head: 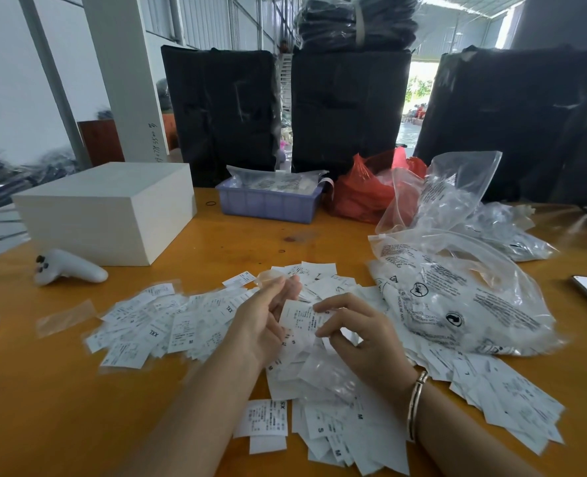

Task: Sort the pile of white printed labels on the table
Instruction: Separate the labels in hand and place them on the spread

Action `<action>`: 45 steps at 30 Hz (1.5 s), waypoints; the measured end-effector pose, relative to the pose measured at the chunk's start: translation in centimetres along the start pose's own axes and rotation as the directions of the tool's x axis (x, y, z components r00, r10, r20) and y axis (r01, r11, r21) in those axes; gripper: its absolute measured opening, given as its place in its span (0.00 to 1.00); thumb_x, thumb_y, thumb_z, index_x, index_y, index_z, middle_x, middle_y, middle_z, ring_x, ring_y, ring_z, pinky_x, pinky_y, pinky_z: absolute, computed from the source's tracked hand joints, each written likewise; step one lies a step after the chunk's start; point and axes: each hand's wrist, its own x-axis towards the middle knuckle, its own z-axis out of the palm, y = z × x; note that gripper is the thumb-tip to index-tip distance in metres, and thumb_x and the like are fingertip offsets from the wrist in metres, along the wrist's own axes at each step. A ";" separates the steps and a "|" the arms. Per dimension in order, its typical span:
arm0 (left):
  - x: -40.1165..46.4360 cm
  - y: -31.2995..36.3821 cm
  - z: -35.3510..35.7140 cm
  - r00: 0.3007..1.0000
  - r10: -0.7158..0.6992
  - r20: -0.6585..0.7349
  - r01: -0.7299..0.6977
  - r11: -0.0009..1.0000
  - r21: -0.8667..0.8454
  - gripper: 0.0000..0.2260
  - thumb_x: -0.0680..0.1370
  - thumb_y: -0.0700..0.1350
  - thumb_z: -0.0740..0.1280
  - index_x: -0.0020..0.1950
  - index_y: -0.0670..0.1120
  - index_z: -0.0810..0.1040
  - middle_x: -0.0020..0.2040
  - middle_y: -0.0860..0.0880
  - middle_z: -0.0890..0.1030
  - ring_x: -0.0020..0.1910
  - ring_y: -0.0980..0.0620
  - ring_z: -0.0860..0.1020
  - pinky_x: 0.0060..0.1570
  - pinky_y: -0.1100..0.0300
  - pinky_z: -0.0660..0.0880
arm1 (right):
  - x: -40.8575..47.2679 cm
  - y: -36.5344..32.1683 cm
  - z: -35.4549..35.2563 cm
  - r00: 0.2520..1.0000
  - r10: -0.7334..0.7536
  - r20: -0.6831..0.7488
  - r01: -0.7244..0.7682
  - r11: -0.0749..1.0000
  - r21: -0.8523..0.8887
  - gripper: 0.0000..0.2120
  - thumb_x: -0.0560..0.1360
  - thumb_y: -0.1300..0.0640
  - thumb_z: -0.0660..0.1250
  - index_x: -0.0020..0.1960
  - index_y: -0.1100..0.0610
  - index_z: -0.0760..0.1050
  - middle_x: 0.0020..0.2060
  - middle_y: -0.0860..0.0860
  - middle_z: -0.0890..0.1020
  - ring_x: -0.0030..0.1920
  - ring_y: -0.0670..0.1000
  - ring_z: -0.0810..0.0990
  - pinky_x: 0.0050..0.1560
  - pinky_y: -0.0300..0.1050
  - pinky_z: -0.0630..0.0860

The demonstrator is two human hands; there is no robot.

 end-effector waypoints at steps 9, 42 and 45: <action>-0.6 0.2 0.2 0.997 -0.055 0.045 0.057 0.997 -0.050 0.07 0.74 0.41 0.70 0.43 0.39 0.85 0.43 0.42 0.85 0.37 0.51 0.85 0.30 0.63 0.80 | 0.0 0.7 -0.4 0.987 0.089 -0.132 -0.090 0.996 -0.001 0.11 0.67 0.74 0.65 0.36 0.59 0.79 0.48 0.45 0.80 0.50 0.41 0.78 0.43 0.31 0.74; -1.9 -0.4 1.5 0.968 -0.030 0.248 -0.024 0.977 0.210 0.36 0.68 0.33 0.72 0.73 0.36 0.61 0.39 0.44 0.83 0.37 0.52 0.83 0.32 0.65 0.77 | 0.3 1.0 -0.7 0.978 0.123 -0.170 -0.117 0.992 0.045 0.11 0.71 0.68 0.69 0.44 0.52 0.78 0.40 0.45 0.79 0.44 0.40 0.77 0.46 0.29 0.71; -1.8 -0.4 1.6 0.977 0.014 0.214 -0.065 0.971 0.232 0.37 0.69 0.33 0.73 0.74 0.39 0.60 0.35 0.47 0.82 0.37 0.53 0.83 0.33 0.64 0.77 | 0.3 0.8 -0.7 0.976 0.121 -0.184 -0.114 0.992 0.046 0.10 0.72 0.67 0.68 0.44 0.52 0.78 0.41 0.45 0.79 0.45 0.39 0.76 0.46 0.27 0.70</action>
